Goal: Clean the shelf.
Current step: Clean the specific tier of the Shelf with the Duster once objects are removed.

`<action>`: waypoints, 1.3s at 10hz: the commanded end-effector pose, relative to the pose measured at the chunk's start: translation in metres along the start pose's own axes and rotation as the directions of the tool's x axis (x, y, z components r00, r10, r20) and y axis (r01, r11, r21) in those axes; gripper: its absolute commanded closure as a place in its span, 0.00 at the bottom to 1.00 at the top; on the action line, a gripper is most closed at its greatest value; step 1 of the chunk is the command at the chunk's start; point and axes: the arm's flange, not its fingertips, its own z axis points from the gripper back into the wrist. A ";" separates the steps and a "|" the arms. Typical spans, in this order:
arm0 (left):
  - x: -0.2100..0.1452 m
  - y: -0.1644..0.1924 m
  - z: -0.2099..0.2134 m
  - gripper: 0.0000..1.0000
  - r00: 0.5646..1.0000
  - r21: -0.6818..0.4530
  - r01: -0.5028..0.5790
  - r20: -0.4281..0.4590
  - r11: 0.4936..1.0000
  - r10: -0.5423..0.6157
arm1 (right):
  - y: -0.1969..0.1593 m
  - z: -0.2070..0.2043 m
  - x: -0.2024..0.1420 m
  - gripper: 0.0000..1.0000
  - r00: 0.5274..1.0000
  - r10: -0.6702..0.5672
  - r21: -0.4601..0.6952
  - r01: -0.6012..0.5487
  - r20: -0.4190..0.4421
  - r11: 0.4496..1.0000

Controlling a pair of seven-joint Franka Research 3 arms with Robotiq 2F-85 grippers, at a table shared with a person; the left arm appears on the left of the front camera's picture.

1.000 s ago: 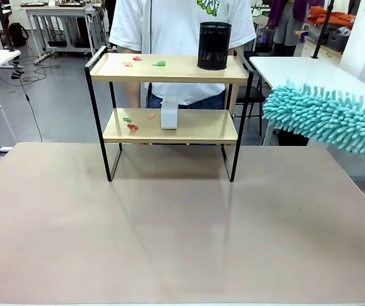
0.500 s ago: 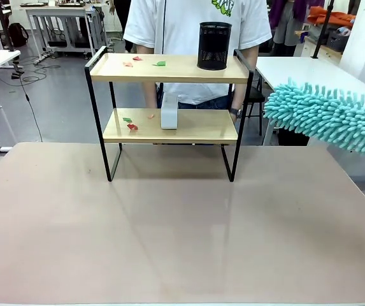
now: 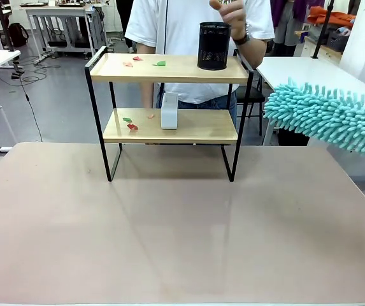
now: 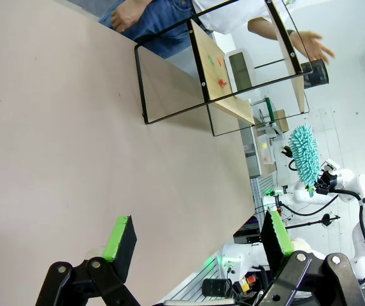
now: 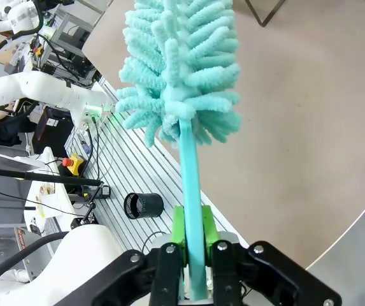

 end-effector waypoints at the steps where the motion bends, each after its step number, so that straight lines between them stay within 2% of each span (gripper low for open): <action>1: -0.001 0.000 -0.002 0.00 1.000 -0.024 0.027 0.017 0.999 -0.026 | 0.004 0.001 0.002 1.00 1.000 -0.008 0.009 0.008 0.013 1.000; 13: -0.001 0.000 -0.002 0.00 1.000 -0.024 0.027 0.017 0.999 -0.026 | 0.004 0.001 0.002 1.00 1.000 -0.008 0.009 0.008 0.013 1.000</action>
